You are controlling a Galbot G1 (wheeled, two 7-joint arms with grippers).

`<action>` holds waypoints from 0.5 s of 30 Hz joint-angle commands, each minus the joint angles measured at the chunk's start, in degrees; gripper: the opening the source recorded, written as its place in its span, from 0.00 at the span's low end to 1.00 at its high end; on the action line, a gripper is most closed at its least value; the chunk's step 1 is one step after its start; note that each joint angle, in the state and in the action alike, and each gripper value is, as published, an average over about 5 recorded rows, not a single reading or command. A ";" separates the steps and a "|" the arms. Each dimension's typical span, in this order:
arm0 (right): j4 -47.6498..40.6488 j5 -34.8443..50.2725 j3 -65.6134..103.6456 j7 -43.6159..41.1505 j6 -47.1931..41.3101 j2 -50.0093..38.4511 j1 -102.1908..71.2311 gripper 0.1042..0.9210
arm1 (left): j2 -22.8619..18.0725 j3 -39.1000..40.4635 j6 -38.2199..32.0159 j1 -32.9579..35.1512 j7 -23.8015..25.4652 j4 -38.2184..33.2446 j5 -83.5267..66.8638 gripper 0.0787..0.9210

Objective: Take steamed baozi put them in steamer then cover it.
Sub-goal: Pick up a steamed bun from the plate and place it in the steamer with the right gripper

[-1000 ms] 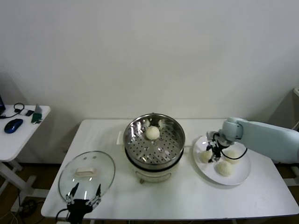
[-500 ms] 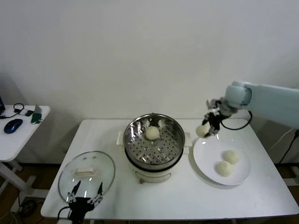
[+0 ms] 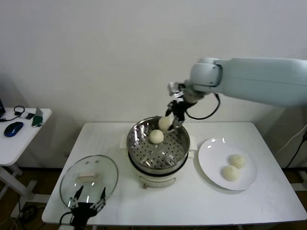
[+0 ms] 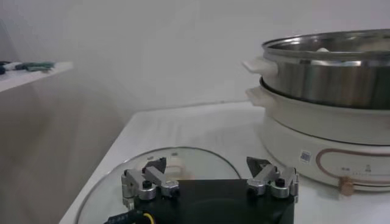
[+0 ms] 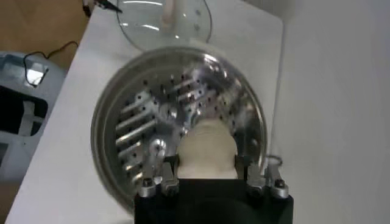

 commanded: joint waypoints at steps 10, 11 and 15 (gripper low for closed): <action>-8.09 -2.64 -1.61 5.42 -3.22 14.78 -11.77 0.63 | -0.68 0.03 -0.21 0.08 -0.05 -0.26 -0.09 0.88; -8.72 -2.90 -1.58 5.68 -3.30 14.90 -12.40 0.63 | -0.69 0.01 -0.24 0.11 -0.06 -0.24 -0.10 0.88; -11.04 -3.24 -1.13 6.45 -3.52 15.29 -14.28 0.63 | -0.68 0.04 -0.42 0.23 -0.12 -0.07 -0.10 0.88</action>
